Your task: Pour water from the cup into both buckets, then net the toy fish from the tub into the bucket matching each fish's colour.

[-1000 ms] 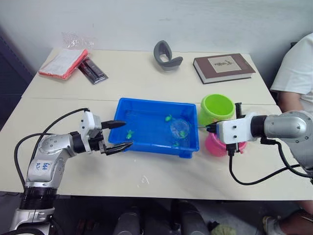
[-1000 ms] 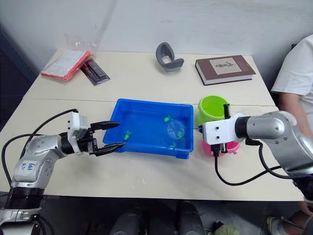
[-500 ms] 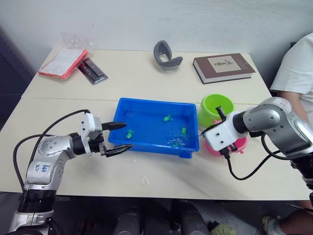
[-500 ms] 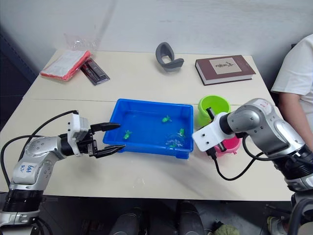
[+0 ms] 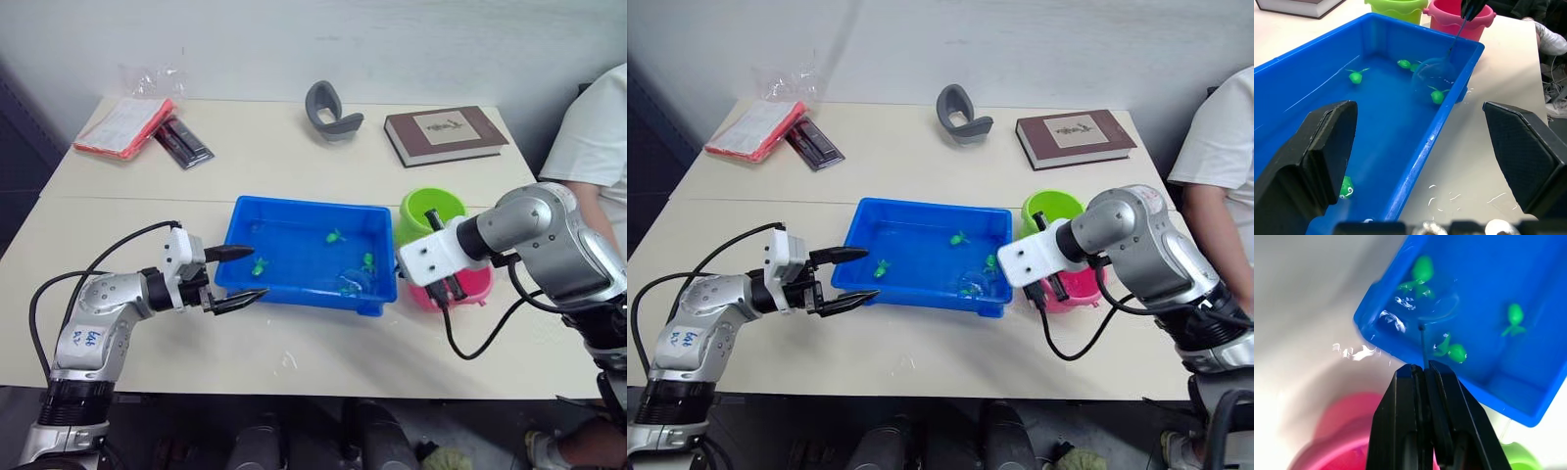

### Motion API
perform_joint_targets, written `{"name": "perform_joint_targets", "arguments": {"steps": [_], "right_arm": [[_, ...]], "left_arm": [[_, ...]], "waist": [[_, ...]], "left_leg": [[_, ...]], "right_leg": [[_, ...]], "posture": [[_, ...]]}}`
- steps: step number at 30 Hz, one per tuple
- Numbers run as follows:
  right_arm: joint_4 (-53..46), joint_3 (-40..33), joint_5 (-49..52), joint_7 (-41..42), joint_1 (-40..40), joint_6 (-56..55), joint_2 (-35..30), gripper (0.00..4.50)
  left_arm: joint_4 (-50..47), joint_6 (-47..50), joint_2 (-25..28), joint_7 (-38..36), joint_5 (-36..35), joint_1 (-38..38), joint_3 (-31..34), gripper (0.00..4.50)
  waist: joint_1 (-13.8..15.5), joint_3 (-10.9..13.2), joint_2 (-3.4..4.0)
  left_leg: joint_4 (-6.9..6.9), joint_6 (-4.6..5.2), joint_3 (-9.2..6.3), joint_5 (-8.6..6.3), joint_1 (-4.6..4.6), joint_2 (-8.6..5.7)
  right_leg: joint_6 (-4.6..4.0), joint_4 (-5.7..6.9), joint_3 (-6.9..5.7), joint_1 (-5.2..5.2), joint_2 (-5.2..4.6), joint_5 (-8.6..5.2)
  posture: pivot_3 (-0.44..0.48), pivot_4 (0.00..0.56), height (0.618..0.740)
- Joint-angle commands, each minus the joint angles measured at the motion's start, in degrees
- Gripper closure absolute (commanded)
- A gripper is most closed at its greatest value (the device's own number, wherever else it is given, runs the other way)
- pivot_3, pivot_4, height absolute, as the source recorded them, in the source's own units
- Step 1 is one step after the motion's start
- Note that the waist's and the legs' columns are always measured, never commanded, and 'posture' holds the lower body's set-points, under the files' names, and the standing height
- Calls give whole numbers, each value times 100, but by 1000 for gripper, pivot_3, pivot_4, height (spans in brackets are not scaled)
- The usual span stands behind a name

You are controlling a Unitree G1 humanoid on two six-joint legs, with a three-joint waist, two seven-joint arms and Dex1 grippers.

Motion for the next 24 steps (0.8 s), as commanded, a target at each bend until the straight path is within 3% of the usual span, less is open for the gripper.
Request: {"name": "perform_joint_targets", "arguments": {"steps": [1, 11, 17, 24], "right_arm": [[-210, -344, 271, -208, -2, 594, 159, 4500], [-343, -540, 742, -820, 311, 1742, 575, 4500], [-330, -80, 273, -1000, 246, 1479, 515, 4500], [156, 303, -150, -1234, -205, 1359, 869, 4500]], "left_arm": [[-210, -54, 82, 25, -54, 78, 145, 88], [-212, -33, 201, 21, -96, 119, 210, 88], [-64, -104, 399, -53, 13, 125, 275, 88], [62, -147, 695, -88, 13, 270, 511, 88]], "waist": [[-7, 0, 0], [-8, 1, 1], [-11, 1, 2], [-126, 1, 2]], "left_leg": [[0, 0, 0, 0, 0, 0], [0, -3, -3, -2, -2, 1], [-1, -4, -3, -2, -5, 1], [0, -6, 1, -1, -30, 1]], "right_leg": [[0, 1, 1, -1, 0, 0], [-1, 0, -2, -1, -2, -1], [-1, -1, -2, -5, -1, -1], [-2, 10, -1, -38, 0, -1]], "posture": [[0, 150, 740], [0, 150, 740], [0, 150, 740], [0, 150, 740]]}}
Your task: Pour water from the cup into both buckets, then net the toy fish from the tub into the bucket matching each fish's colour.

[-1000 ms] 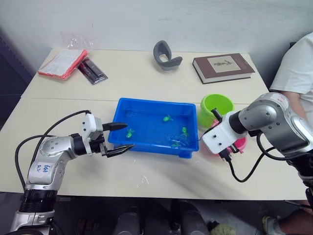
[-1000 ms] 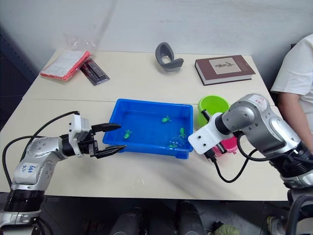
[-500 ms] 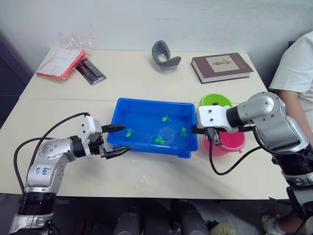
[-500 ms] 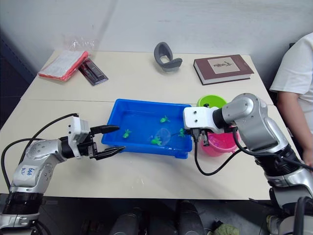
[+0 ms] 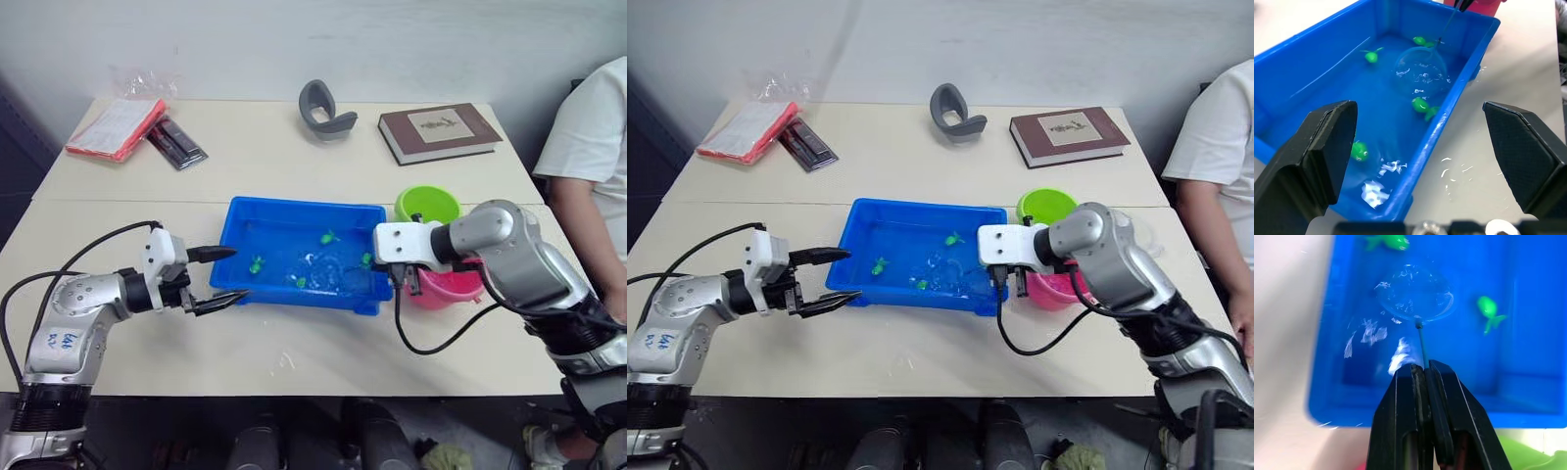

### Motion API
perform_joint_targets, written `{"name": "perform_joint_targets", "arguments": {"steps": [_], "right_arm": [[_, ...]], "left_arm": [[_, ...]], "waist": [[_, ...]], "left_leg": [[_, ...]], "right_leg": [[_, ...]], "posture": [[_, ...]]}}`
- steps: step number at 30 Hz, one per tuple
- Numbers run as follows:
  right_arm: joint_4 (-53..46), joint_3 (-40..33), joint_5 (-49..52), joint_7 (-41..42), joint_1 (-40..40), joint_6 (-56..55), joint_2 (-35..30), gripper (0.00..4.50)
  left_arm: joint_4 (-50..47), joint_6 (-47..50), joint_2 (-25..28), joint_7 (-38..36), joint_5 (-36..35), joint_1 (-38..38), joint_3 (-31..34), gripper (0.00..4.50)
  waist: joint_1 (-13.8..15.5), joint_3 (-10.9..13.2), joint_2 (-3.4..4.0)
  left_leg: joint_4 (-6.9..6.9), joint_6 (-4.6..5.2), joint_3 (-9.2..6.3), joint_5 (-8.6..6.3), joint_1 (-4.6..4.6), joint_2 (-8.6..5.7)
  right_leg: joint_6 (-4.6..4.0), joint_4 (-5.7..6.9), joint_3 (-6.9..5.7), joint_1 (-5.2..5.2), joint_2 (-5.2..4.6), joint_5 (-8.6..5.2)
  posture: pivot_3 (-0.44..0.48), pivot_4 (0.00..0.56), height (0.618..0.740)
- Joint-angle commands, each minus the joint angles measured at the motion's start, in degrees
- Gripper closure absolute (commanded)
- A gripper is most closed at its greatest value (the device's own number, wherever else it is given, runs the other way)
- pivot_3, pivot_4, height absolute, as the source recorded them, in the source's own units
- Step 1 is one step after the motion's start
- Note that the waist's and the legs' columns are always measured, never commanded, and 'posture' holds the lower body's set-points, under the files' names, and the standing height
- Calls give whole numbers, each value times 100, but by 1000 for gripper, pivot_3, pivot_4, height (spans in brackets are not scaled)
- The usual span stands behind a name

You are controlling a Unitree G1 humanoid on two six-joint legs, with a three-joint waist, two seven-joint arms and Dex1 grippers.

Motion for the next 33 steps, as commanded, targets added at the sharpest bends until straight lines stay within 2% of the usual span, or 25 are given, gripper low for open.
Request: {"name": "perform_joint_targets", "arguments": {"steps": [1, 9, 17, 26, 29, 33], "right_arm": [[79, -19, -108, -64, -210, -64, 60, 4500], [146, 153, 36, 84, -222, 17, 528, 4500], [108, -154, 497, 50, -93, 354, 694, 4500], [-110, -1322, 1612, -134, 352, 753, 587, 4500], [-488, -2326, 2339, -518, 781, 1300, 673, 4500], [-825, -2910, 2670, -601, 1529, 960, 426, 4500]], "left_arm": [[1, -74, 111, -31, -15, 94, 206, 88], [-126, -81, 127, 35, -73, 342, 377, 88], [-108, -89, 131, 24, -55, 356, 443, 88], [-263, 52, 71, 124, -200, 316, 483, 88], [-380, 258, 34, 253, -356, -105, 434, 88], [-464, 390, -181, 456, -529, -612, 391, 88]], "waist": [[-5, 0, 0], [-12, 0, 0], [-6, 0, 0], [-3, 0, 0], [54, 0, -1], [125, -1, -1]], "left_leg": [[3, 1, 0, 2, -18, -1], [5, 5, 11, 5, -41, -5], [5, 7, 7, 7, -39, -10], [5, 7, 6, 7, -40, -9], [5, 7, -3, 7, -45, -9], [5, 9, 0, 8, -42, -15]], "right_leg": [[0, 5, 0, -18, 0, 0], [0, 11, -12, -41, 9, 0], [0, 18, -12, -41, 2, 0], [0, 17, -13, -41, 0, 0], [0, 16, -21, -40, 1, 0], [1, 16, -17, -37, 1, 1]], "posture": [[0, 150, 740], [0, 150, 740], [0, 150, 740], [0, 150, 740], [0, 150, 740], [0, 150, 740]]}}
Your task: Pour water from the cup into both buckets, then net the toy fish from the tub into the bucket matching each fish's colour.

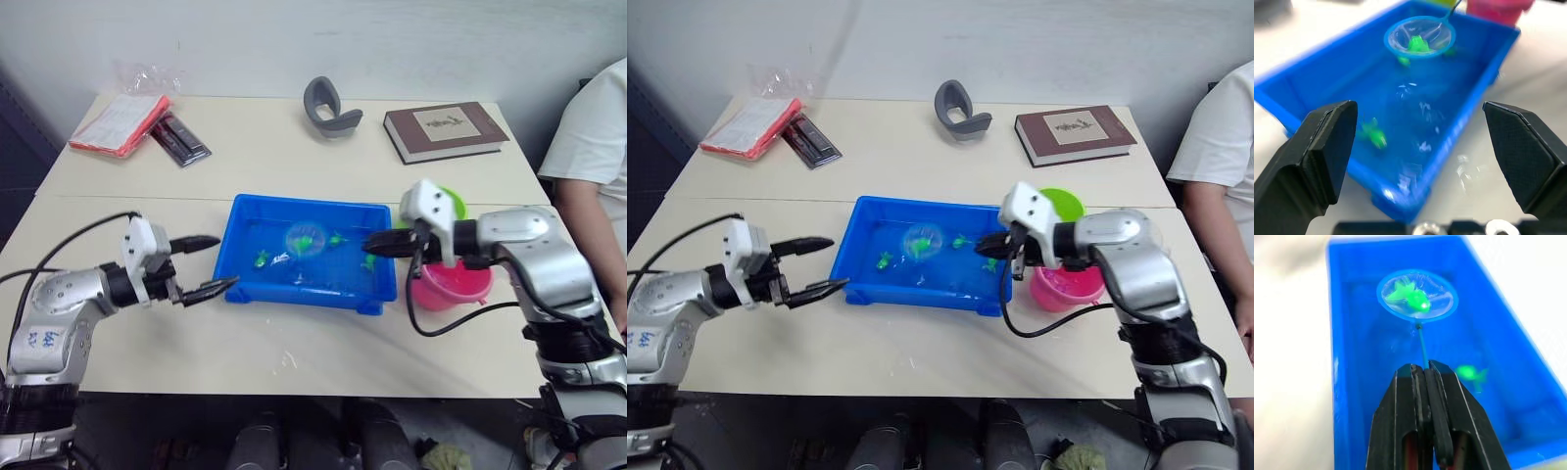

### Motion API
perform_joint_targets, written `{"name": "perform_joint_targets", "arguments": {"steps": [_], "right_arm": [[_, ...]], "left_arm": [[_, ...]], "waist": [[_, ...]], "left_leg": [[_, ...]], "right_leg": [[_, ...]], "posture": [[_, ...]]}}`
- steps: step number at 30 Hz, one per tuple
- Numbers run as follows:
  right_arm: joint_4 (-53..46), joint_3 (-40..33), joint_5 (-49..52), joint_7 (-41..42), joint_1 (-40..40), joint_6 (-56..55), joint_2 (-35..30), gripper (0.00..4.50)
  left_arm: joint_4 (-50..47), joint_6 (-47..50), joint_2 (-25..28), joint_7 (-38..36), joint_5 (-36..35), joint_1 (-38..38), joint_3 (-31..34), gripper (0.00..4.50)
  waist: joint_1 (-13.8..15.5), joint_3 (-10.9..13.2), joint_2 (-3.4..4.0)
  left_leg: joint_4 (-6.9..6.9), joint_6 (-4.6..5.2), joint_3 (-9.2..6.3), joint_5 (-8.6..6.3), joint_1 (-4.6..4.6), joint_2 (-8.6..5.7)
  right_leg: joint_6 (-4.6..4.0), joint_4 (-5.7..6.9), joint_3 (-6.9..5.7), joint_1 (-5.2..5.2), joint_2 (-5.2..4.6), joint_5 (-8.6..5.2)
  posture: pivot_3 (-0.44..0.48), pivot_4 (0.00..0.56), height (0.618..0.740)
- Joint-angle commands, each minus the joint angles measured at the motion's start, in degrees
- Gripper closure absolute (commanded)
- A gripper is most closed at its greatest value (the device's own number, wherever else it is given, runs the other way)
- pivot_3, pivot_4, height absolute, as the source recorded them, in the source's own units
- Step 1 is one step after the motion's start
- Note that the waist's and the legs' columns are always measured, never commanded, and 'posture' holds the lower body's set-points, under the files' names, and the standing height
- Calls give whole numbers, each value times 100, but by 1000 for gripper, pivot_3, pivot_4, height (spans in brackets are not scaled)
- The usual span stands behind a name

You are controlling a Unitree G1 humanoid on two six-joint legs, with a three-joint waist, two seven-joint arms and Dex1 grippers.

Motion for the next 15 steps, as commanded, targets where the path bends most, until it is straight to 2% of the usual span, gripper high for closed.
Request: {"name": "perform_joint_targets", "arguments": {"steps": [1, 9, 15], "right_arm": [[-369, -630, 384, -85, 531, -321, -190, 4500], [-432, -1911, 680, -442, 1875, -1212, -467, 4500], [-214, -2609, 642, -791, 2342, -1548, -773, 4500]], "left_arm": [[-238, 65, -140, 145, -206, -396, 2, 88], [0, 559, -504, 91, -312, -1358, -483, 88], [302, 559, -678, -107, -206, -1710, -779, 88]], "waist": [[38, -1, -2], [50, -1, -2], [47, -1, -2]], "left_leg": [[-1, 0, 1, 0, 1, -1], [0, 7, 14, 5, 7, -8], [0, 6, 24, 7, 16, -8]], "right_leg": [[0, -1, 0, 0, 4, 0], [5, 5, 9, 2, 18, 3], [5, 15, 20, 2, 21, 3]], "posture": [[0, 150, 740], [0, 150, 740], [0, 150, 740]]}}
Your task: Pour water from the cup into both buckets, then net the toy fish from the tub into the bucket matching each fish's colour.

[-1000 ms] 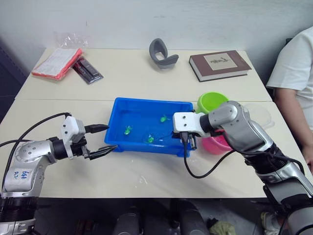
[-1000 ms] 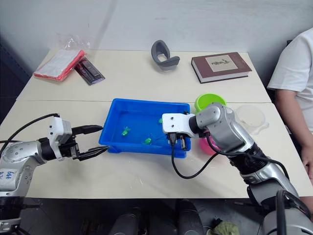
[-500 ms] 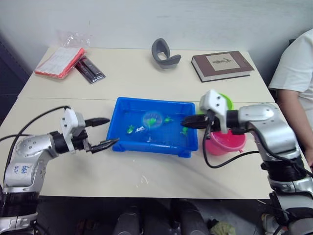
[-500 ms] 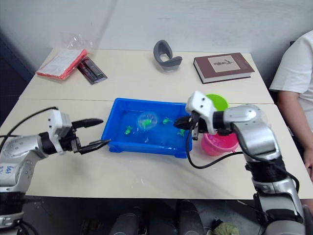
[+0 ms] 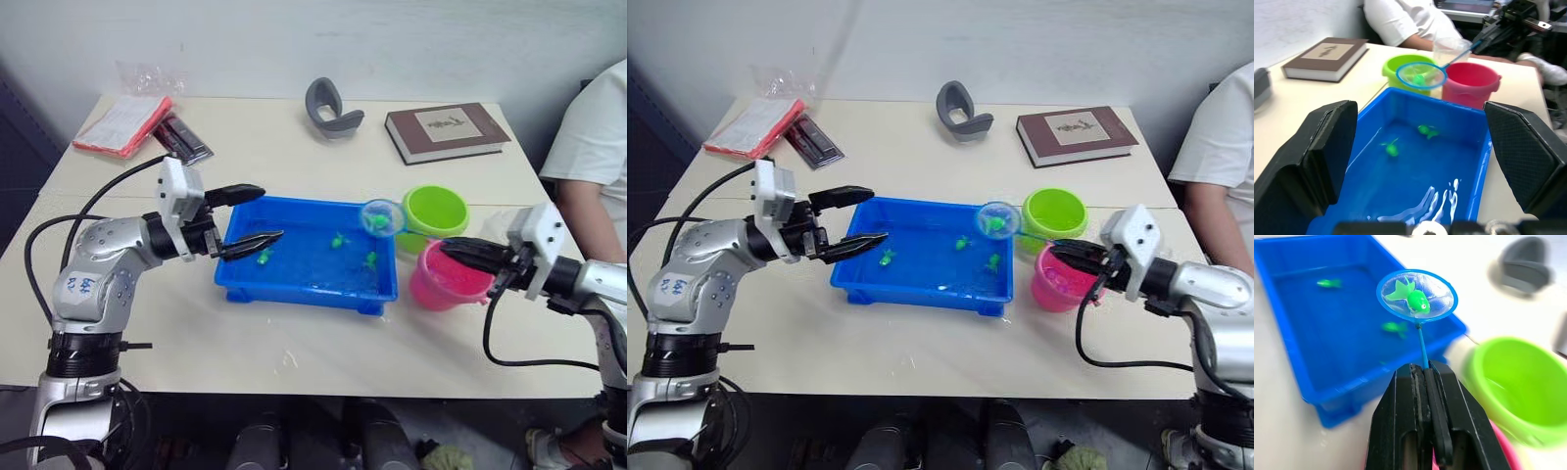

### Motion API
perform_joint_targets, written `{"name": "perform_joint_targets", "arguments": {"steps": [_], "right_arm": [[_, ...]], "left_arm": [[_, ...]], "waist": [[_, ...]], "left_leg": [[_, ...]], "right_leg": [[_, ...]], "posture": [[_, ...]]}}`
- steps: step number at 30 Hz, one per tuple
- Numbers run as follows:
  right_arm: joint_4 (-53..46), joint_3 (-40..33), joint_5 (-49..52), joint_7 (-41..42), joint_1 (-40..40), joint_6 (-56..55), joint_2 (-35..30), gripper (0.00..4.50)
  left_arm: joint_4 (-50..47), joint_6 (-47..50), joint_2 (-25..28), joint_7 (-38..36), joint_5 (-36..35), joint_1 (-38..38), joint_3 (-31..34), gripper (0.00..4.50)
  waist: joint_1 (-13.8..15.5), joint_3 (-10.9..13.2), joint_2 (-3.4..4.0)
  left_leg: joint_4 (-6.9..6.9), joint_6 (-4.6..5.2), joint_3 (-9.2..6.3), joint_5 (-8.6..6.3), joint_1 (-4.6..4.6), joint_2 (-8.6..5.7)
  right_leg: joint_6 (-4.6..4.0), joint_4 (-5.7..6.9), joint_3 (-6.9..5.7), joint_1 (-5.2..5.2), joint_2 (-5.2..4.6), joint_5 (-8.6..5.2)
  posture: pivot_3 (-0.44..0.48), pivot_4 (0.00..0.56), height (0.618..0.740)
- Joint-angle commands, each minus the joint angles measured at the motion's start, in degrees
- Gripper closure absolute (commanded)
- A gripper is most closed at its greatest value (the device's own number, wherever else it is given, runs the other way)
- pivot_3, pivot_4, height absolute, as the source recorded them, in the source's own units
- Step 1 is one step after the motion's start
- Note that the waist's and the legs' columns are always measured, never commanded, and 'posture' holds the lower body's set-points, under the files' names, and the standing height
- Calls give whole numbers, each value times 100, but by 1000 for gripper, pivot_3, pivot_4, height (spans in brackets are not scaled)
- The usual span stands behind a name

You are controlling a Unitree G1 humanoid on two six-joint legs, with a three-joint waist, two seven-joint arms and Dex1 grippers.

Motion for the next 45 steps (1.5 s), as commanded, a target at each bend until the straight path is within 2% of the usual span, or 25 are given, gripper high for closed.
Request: {"name": "perform_joint_targets", "arguments": {"steps": [1, 6, 10, 21, 26, 32, 38, 45], "right_arm": [[118, -566, 28, -249, 92, -294, -254, 4500], [735, -753, -349, -640, 52, -940, -562, 4500], [1188, -427, -957, -822, 76, -1831, -845, 4500], [2269, 366, -2558, -2059, -334, -4296, -1003, 4500], [2540, 587, -3153, -2545, -374, -4839, -1133, 4500], [2833, 1050, -4676, -3618, -388, -5633, -1694, 4500], [3008, 1278, -5280, -4399, -426, -6267, -1971, 4500], [3030, 1543, -5553, -4636, -478, -6326, -2084, 4500]], "left_arm": [[63, -51, -55, -123, -15, -164, -63, 88], [195, -124, -166, -198, 69, -272, -211, 88], [225, -151, -281, -194, 127, -342, -331, 88], [173, -251, -424, -67, 246, -183, -328, 88], [154, -289, -376, -52, 282, -101, -320, 88], [142, -380, -430, 32, 310, -59, -307, 88], [103, -444, -452, 89, 315, 23, -332, 88], [202, -493, -480, 65, 330, -24, -357, 88]], "waist": [[8, 0, 0], [10, 0, 0], [10, 0, 0], [-2, 0, 1], [-2, 0, 1], [-4, 0, 1], [-12, 0, 1], [-14, 0, 1]], "left_leg": [[0, 0, 0, 1, 1, 0], [2, 2, 0, 3, 1, -1], [3, 2, 3, 5, 1, -3], [3, -3, 4, 12, 4, -1], [3, -4, 3, 13, 5, 0], [5, -3, 2, 14, 4, 0], [5, -7, 4, 16, 5, 0], [5, -9, 3, 19, 6, 1]], "right_leg": [[0, 1, 0, 0, 0, 0], [0, 3, 2, 0, -1, 0], [2, 3, 5, 0, -2, 1], [3, 7, 10, 0, -3, 2], [3, 7, 10, 0, -2, 2], [3, 8, 12, 0, -6, 2], [3, 10, 14, 0, -5, 2], [3, 12, 15, 0, -4, 1]], "posture": [[0, 150, 740], [0, 150, 740], [0, 150, 740], [0, 150, 740], [0, 150, 740], [0, 150, 740], [0, 150, 740], [0, 150, 740]]}}
